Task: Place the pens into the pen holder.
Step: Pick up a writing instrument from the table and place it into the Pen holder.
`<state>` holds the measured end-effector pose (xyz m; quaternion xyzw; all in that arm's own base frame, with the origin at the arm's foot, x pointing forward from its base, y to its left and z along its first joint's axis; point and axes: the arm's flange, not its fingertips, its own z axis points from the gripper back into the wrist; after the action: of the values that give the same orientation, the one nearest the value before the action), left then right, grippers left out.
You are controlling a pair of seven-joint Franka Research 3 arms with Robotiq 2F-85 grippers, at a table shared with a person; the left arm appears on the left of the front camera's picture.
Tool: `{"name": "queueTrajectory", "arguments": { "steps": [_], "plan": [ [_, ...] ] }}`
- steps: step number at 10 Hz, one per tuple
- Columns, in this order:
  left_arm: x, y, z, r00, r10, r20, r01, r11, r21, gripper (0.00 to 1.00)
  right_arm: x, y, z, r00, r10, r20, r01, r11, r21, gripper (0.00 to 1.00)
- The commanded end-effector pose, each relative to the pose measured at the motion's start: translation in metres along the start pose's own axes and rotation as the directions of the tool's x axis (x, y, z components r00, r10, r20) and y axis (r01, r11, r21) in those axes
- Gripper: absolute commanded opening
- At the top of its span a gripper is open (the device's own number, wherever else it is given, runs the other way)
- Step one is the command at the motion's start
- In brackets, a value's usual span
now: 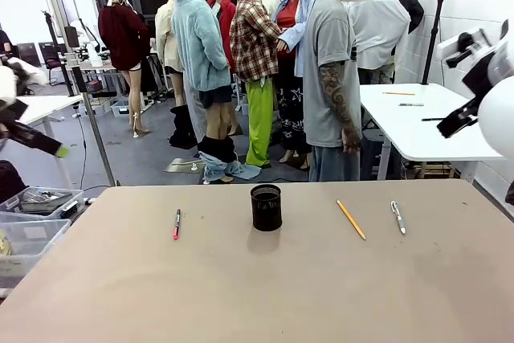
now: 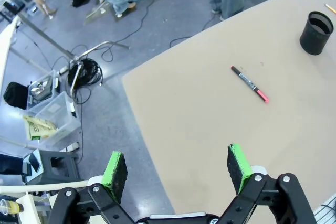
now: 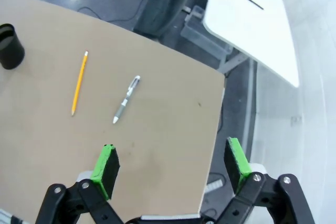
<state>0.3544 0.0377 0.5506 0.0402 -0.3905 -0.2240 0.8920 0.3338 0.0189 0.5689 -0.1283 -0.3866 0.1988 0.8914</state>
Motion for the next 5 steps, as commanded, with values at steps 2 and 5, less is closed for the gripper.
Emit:
{"name": "queueTrajectory", "arguments": {
  "steps": [2,5],
  "plan": [
    [-0.131,-0.063,-0.014,0.998,-0.045,0.032,0.047,0.997,-0.066,1.0,-0.156,0.067,0.001,0.998,-0.069,-0.012,0.069,0.998,-0.013,1.0],
    [-0.008,0.014,0.008,1.0,0.01,0.018,-0.01,1.0,0.0,1.0,-0.114,0.055,-0.066,0.994,-0.035,-0.105,0.04,0.998,0.051,1.0]
  ]
}}
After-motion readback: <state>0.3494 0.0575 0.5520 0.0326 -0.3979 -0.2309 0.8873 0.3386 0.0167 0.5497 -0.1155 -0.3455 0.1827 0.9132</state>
